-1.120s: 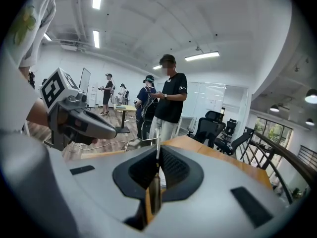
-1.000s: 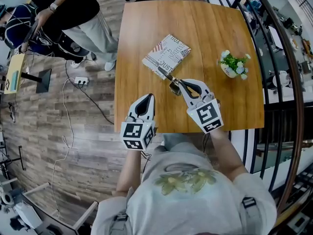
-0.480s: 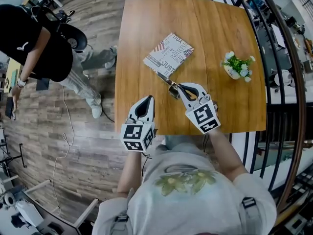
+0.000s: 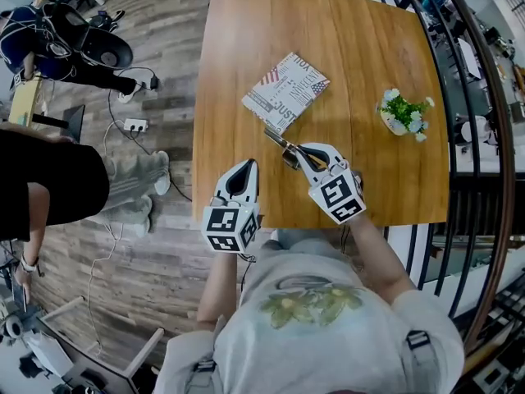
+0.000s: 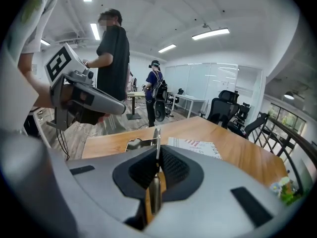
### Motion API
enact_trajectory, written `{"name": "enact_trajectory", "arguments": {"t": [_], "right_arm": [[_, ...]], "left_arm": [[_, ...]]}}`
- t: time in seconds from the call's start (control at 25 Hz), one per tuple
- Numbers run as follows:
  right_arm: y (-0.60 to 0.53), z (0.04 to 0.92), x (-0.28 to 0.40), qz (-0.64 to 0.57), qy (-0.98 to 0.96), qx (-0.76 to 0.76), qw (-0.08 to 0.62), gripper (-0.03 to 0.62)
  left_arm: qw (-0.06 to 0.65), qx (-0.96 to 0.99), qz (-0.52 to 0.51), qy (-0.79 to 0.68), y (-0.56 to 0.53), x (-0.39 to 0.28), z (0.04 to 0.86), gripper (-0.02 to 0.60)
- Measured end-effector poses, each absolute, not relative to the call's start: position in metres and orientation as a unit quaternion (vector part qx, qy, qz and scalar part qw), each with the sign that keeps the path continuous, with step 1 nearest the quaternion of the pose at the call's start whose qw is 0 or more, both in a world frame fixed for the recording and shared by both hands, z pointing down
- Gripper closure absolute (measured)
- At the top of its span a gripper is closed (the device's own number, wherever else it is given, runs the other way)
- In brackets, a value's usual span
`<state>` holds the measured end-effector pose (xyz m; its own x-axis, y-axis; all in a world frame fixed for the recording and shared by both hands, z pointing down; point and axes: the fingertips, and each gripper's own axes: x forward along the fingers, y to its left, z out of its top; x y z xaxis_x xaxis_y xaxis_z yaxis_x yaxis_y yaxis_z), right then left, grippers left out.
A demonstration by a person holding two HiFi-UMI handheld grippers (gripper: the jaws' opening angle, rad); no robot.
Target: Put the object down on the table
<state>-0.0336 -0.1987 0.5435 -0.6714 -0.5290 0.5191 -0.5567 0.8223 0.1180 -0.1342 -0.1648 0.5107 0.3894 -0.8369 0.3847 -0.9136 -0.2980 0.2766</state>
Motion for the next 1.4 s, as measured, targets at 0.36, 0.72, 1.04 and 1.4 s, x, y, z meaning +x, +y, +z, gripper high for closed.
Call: {"name": "enact_trajectory", "arguments": {"t": [0.36, 0.72, 1.04, 1.4], "right_arm": [[-0.200, 0.571, -0.037, 0.042, -0.910, 0.285, 0.300, 0.585], [-0.199, 0.599, -0.038, 0.058, -0.904, 0.274, 0.323, 0.585], [-0.198, 0.621, -0.041, 0.068, -0.899, 0.264, 0.344, 0.585], [-0.192, 0.644, -0.043, 0.069, -0.893, 0.251, 0.368, 0.585]], "left_arm": [[0.241, 0.797, 0.092, -0.546, -0.170, -0.138, 0.525, 0.568], [0.248, 0.795, 0.093, -0.546, -0.171, -0.141, 0.530, 0.568], [0.257, 0.791, 0.094, -0.548, -0.172, -0.145, 0.535, 0.568], [0.259, 0.789, 0.095, -0.549, -0.171, -0.146, 0.536, 0.568]]}}
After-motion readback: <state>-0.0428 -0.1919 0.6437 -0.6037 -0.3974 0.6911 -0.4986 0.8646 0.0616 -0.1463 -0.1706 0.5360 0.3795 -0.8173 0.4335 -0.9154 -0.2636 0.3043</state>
